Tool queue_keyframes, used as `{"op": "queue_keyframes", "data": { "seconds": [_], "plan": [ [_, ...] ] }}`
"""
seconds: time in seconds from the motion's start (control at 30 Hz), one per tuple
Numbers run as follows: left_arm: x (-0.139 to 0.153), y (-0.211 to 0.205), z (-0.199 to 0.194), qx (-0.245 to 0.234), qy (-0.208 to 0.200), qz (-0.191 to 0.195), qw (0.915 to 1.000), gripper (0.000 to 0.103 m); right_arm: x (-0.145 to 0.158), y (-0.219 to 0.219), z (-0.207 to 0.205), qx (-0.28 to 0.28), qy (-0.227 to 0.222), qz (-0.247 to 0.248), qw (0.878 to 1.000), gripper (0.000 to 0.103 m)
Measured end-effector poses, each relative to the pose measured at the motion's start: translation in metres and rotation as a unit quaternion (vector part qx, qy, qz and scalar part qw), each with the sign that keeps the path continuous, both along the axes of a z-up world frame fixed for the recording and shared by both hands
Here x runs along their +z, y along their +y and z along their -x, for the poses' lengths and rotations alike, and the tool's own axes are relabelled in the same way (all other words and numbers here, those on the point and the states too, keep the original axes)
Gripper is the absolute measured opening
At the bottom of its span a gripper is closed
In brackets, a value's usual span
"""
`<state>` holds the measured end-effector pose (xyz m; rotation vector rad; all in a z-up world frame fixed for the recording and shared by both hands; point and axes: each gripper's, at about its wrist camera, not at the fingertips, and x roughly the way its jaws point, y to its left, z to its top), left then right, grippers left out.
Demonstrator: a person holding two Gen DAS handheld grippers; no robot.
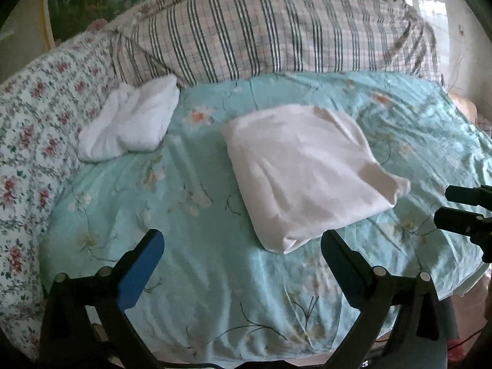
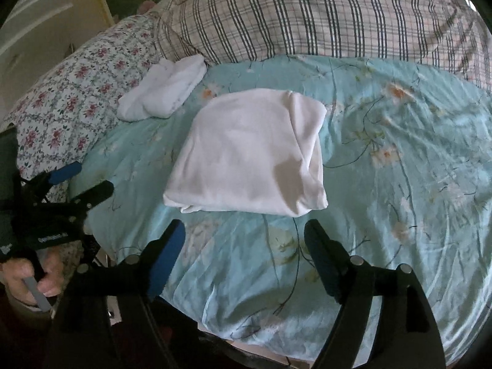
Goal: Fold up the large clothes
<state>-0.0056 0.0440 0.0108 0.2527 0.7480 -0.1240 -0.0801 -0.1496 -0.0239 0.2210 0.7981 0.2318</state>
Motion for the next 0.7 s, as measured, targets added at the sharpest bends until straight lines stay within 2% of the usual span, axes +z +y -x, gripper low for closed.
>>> {"op": "queue_keyframes", "data": {
  "seconds": [0.2, 0.37, 0.7],
  "plan": [
    [-0.025, 0.005, -0.025, 0.019, 0.037, 0.004, 0.9991, 0.102, -0.023, 0.001, -0.018, 0.001, 0.032, -0.011, 0.999, 0.080],
    [-0.038, 0.012, -0.045, 0.025, 0.051, 0.009, 0.9984, 0.102, -0.036, -0.002, -0.035, 0.003, 0.053, -0.018, 0.998, 0.080],
    [-0.041, 0.010, -0.069, 0.031, 0.068, 0.016, 0.9970, 0.102, -0.030, -0.013, -0.074, 0.006, 0.059, -0.015, 0.998, 0.080]
  ]
}}
